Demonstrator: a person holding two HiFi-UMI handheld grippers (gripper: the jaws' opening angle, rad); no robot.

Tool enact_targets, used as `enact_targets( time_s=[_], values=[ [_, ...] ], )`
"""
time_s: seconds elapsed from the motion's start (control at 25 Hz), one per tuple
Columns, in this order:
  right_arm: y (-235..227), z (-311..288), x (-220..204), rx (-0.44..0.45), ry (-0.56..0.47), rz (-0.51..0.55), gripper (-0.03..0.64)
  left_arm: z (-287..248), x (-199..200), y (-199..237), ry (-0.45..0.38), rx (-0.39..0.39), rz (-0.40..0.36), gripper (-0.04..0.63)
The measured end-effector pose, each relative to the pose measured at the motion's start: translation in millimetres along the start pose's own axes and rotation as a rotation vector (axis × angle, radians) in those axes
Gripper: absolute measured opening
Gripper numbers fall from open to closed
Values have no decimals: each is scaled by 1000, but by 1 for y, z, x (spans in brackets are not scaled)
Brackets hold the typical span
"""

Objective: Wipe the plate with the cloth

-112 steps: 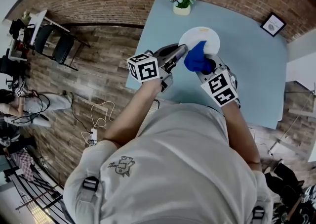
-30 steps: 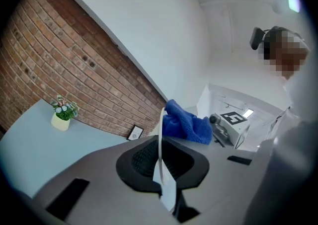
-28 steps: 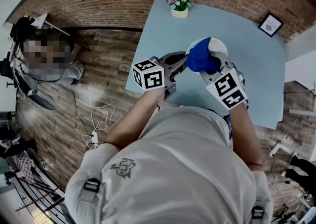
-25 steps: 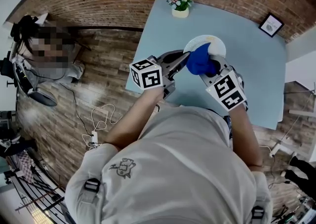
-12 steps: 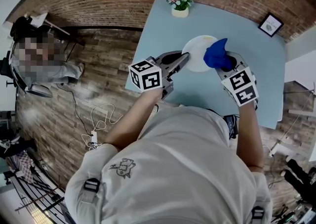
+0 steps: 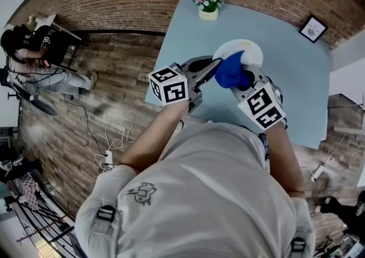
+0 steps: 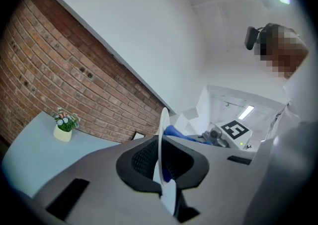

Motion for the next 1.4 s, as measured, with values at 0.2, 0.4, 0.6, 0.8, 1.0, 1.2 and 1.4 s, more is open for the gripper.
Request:
enact_targets(
  time_s=[0.2,0.4,0.6,0.8,1.0,1.2,1.4],
  values=[
    [5,-1,-26,28,30,-73,129,8,6,1,11,22,-47,17],
    [-21,11,-47,-48,68,-102,129,14,13,1,35,61,-178,16],
    [-58,38,-60,-142,92,-99,129,15,31,-9,91,94,-444,15],
    [-79,60,-50,-185,104,-57,129,8,41,-29,165,120,-804,15],
    [-83,69,-36,-151,147,39,129,-2,40,-50,240,119,-1091,17],
    [-83,73,-21,-132,210,144,129,-10,37,-61,301,111,-1271,16],
    [-78,74,-8,-84,256,220,130,-13,31,-57,338,116,-1364,16]
  ],
)
Point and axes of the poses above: the fingertips, and each gripper's own axes: z backward along the fingers, y to its left, x out of its top, the point moved 2 cm from there along z, backward along the fingers, and after that the axes turned 3 degrees about -x, right-handed, at the moved point
